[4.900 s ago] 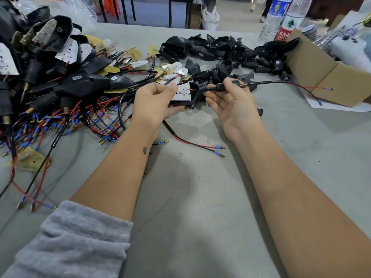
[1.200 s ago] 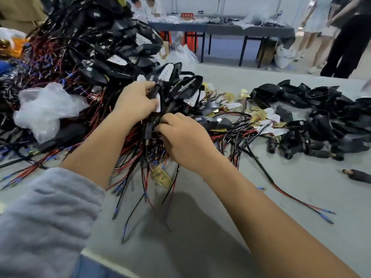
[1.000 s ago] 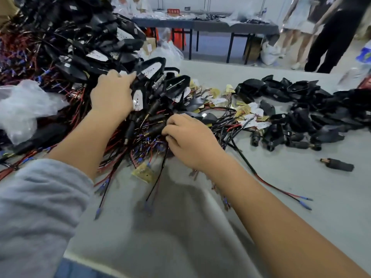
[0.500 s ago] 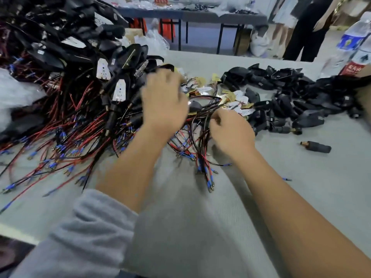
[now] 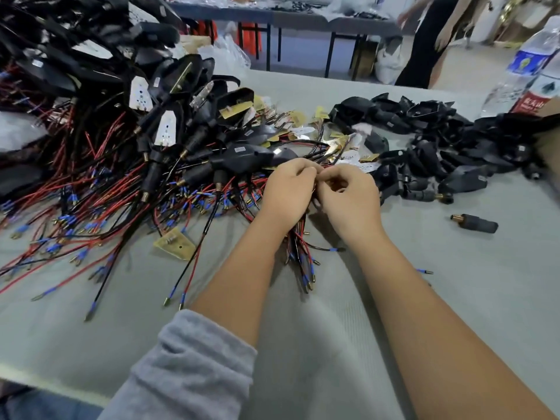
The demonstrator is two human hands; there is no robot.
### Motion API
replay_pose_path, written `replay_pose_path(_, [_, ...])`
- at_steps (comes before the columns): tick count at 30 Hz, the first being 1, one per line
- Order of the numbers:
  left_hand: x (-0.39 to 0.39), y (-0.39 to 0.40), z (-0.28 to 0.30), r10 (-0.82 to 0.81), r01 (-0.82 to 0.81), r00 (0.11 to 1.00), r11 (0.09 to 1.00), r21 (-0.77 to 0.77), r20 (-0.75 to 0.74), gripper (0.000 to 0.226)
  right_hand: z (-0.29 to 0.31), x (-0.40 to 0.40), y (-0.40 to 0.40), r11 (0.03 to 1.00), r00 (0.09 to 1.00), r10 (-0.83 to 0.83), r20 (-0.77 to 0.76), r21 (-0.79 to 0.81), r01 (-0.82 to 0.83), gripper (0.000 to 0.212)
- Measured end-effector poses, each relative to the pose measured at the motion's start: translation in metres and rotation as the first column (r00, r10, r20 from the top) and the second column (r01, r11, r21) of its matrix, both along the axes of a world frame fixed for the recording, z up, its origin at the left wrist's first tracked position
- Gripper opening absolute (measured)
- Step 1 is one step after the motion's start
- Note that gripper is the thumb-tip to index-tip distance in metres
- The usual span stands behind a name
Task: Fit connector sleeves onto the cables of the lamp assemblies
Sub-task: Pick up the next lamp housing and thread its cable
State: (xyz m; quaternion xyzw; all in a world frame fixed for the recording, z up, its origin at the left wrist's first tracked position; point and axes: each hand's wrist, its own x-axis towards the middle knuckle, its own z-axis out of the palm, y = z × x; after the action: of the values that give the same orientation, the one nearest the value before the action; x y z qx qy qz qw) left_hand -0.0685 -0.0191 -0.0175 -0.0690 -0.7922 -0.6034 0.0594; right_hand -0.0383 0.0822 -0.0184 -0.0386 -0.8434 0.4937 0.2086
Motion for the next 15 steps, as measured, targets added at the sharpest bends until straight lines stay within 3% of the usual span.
replay_pose_path(6, [-0.003,-0.005,0.004,-0.036,0.036,0.999,0.999,-0.006,0.027,0.024,-0.001,0.004,-0.006,0.981,0.989,0.145,0.031,0.128,-0.148,0.013])
replay_pose_path(12, [-0.006,-0.007,0.003,-0.085,0.085,0.996,0.996,-0.024,0.027,0.028,0.0,0.004,0.005,0.951,0.999,0.044,0.017,-0.306,-0.037,0.006])
replay_pose_path(15, [-0.003,-0.007,0.001,-0.159,0.159,0.987,0.982,-0.106,0.009,0.031,0.005,0.005,0.011,0.941,0.998,-0.055,-0.012,-0.336,0.048,0.008])
